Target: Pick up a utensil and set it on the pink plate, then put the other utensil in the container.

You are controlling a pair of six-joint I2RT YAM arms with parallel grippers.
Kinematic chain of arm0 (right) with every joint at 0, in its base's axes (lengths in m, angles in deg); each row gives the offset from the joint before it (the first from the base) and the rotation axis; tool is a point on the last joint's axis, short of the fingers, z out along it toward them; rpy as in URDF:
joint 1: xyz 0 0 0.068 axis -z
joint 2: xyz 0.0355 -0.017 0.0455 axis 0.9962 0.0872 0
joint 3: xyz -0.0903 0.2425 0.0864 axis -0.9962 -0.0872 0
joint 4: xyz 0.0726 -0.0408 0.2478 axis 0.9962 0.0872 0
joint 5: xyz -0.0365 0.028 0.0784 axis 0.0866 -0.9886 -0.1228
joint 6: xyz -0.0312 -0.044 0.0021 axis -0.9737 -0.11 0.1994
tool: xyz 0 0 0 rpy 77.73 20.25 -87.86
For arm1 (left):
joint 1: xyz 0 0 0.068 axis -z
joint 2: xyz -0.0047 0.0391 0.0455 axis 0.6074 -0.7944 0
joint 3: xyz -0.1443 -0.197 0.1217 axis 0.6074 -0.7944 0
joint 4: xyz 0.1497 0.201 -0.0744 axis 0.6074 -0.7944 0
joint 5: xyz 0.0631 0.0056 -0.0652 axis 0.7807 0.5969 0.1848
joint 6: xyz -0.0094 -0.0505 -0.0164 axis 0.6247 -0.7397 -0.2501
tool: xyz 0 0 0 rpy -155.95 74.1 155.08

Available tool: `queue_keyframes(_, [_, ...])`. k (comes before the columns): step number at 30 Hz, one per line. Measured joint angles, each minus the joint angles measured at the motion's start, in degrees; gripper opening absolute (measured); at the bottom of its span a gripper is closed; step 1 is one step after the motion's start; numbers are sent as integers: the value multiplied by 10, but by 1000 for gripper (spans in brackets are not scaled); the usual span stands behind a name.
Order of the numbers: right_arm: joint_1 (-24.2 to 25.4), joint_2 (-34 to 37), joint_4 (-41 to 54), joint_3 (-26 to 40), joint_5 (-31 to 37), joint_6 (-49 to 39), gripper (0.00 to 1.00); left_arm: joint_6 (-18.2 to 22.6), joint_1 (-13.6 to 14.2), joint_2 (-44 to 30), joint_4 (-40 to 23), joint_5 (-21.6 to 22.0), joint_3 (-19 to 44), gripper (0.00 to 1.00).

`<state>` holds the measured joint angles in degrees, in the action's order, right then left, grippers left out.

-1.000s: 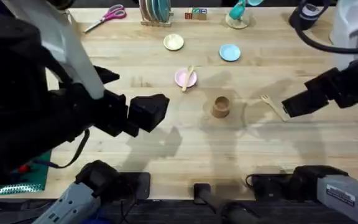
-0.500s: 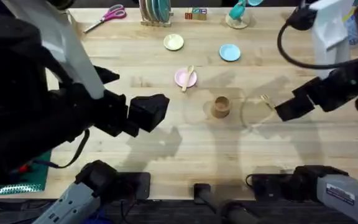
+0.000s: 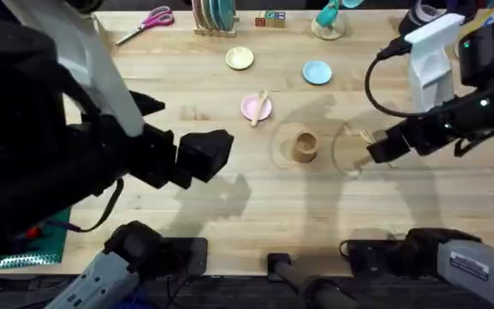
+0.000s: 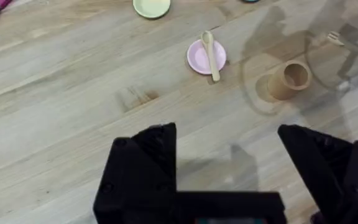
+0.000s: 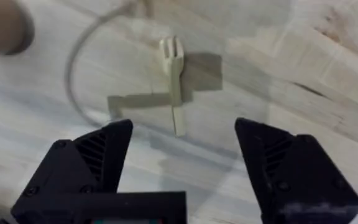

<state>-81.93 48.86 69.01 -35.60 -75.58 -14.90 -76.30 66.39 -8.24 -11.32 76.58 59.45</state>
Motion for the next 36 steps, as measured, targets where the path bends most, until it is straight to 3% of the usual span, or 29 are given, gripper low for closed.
queue_keyframes(20, [-6, 151, -131, 0, 0, 5, 998, 0, 0, 0, 0, 0, 0, 995])
queue_keyframes(36, [-29, 181, -143, 8, 10, 50, 996, 0, 0, 0, 0, 0, 0, 993])
